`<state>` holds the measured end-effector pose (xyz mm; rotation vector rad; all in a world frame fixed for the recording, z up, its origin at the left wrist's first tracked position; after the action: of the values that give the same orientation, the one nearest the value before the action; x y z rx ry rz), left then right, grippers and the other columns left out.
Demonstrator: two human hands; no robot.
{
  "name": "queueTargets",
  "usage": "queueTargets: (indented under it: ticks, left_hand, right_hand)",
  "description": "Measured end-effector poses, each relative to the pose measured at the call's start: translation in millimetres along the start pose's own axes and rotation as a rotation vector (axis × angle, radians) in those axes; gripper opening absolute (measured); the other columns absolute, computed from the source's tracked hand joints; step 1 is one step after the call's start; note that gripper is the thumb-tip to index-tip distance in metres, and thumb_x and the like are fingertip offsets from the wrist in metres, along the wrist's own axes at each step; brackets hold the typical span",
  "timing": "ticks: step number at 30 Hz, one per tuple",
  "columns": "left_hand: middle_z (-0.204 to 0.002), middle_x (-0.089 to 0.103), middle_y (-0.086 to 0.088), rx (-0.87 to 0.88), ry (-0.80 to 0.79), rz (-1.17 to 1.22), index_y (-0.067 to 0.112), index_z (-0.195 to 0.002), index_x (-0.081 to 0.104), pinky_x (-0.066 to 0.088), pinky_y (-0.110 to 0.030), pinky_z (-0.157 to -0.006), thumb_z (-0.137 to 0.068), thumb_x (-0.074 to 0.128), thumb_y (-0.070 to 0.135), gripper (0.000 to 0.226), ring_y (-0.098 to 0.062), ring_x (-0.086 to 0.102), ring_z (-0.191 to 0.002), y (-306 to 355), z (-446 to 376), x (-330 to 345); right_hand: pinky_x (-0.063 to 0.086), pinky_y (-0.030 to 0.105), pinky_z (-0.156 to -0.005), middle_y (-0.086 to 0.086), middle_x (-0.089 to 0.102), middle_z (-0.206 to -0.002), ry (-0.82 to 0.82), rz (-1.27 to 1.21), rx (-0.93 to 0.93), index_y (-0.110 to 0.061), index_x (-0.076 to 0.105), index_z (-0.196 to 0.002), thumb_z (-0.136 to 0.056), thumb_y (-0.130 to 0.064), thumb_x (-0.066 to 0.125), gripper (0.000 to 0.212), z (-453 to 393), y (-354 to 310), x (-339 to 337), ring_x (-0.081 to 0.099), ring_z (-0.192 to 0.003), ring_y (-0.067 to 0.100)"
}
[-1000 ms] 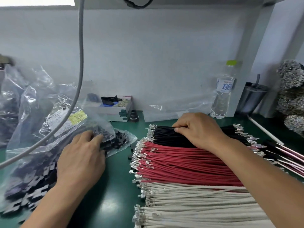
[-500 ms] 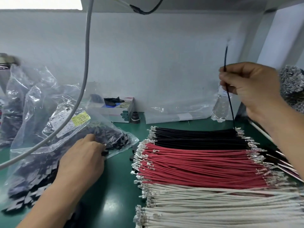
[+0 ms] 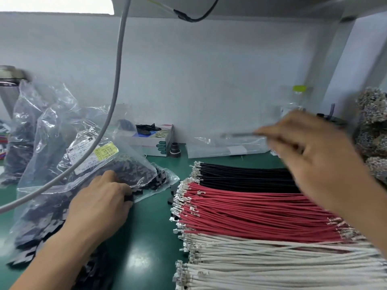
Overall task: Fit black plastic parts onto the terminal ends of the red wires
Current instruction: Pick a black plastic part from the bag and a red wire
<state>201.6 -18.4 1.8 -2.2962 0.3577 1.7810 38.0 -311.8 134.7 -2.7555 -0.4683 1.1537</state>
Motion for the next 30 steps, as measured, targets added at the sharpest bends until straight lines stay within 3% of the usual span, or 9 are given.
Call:
queueTargets:
  ticks: [3, 5, 7, 10, 13, 16, 20, 23, 30]
  left_hand:
    - [-0.108, 0.047, 0.01, 0.001, 0.026, 0.034, 0.041, -0.117, 0.072, 0.052, -0.034, -0.086, -0.095, 0.061, 0.05, 0.026, -0.015, 0.054, -0.113, -1, 1, -2]
    - [-0.101, 0.051, 0.009, 0.027, 0.11, 0.069, 0.037, -0.109, 0.077, 0.05, -0.034, -0.075, -0.093, 0.066, 0.047, 0.022, -0.017, 0.059, -0.102, 3, 3, -11]
    - [-0.091, 0.058, 0.008, 0.056, 0.233, 0.146, 0.03, -0.101, 0.081, 0.045, -0.032, -0.062, -0.092, 0.069, 0.039, 0.017, -0.018, 0.063, -0.083, 10, 7, -25]
    - [-0.083, 0.067, 0.011, 0.104, 0.324, 0.413, 0.022, -0.091, 0.082, 0.05, -0.029, -0.059, -0.09, 0.066, 0.029, 0.017, -0.011, 0.063, -0.065, 26, 12, -36]
    - [-0.068, 0.072, 0.006, 0.004, 0.242, 0.999, 0.027, -0.091, 0.081, 0.046, -0.012, -0.054, -0.091, 0.07, 0.015, 0.016, -0.003, 0.061, -0.053, 35, 18, -29]
    - [-0.073, 0.076, -0.009, 0.04, 0.13, 1.413, 0.023, -0.091, 0.083, 0.049, -0.018, -0.051, -0.087, 0.073, 0.0, 0.026, -0.015, 0.065, -0.056, 51, 26, -29]
    - [-0.082, 0.076, -0.02, 0.042, -0.003, 1.696, 0.013, -0.089, 0.079, 0.057, -0.024, -0.056, -0.058, 0.084, 0.01, 0.032, -0.028, 0.074, -0.065, 67, 34, -32]
    - [-0.087, 0.077, -0.022, 0.055, -0.115, 1.742, 0.011, -0.091, 0.081, 0.061, -0.025, -0.067, -0.053, 0.086, 0.008, 0.039, -0.034, 0.078, -0.077, 81, 41, -30]
    - [-0.085, 0.078, -0.021, 0.036, -0.092, 1.698, 0.009, -0.083, 0.083, 0.061, -0.027, -0.061, -0.05, 0.087, 0.01, 0.033, -0.029, 0.077, -0.075, 87, 47, -33]
  right_hand:
    - [0.042, 0.019, -0.067, -0.014, 0.055, -0.085, -0.058, 0.017, 0.004, -0.025, 0.075, -0.114, -0.099, -0.027, 0.05, 0.029, 40, -11, 35, 0.055, -0.076, 0.003]
    - [0.044, 0.02, -0.06, -0.016, 0.054, -0.083, -0.06, 0.045, 0.022, -0.027, 0.076, -0.112, -0.102, -0.025, 0.054, 0.024, 57, -11, 49, 0.054, -0.073, 0.003]
    - [0.041, 0.018, -0.054, -0.017, 0.053, -0.08, -0.061, 0.043, 0.047, -0.032, 0.076, -0.106, -0.097, -0.035, 0.054, 0.024, 67, -9, 55, 0.053, -0.07, 0.0]
    - [0.038, 0.014, -0.052, -0.018, 0.052, -0.077, -0.065, 0.057, 0.023, -0.035, 0.076, -0.096, -0.095, -0.048, 0.05, 0.03, 73, -8, 59, 0.051, -0.068, -0.003]
    - [0.04, 0.015, -0.052, -0.018, 0.052, -0.078, -0.048, 0.032, 0.024, -0.036, 0.076, -0.096, -0.096, -0.051, 0.049, 0.031, 76, -6, 58, 0.051, -0.068, -0.002]
    - [0.043, 0.018, -0.053, -0.018, 0.052, -0.083, -0.032, -0.033, 0.049, -0.035, 0.077, -0.103, -0.096, -0.049, 0.049, 0.032, 77, -6, 57, 0.053, -0.069, 0.002]
    - [0.043, 0.016, -0.058, -0.016, 0.052, -0.082, 0.005, -0.172, 0.041, -0.031, 0.076, -0.115, -0.097, -0.036, 0.058, 0.026, 74, -16, 57, 0.055, -0.068, 0.01]
    - [0.044, 0.019, -0.056, -0.016, 0.054, -0.083, 0.04, -0.21, 0.05, -0.03, 0.078, -0.107, -0.095, -0.033, 0.061, 0.021, 72, -23, 58, 0.056, -0.067, 0.011]
    - [0.042, 0.015, -0.06, -0.015, 0.057, -0.085, 0.08, -0.275, 0.087, -0.029, 0.078, -0.103, -0.096, -0.038, 0.058, 0.023, 72, -27, 58, 0.058, -0.071, 0.01]
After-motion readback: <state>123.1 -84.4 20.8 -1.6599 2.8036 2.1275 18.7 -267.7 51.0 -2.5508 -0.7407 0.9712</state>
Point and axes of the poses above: each hand's wrist, its own z-axis away from the middle knuckle, its own x-axis out of the palm, y = z × x, the point moved 7 cm from there along -z, towards the middle knuckle
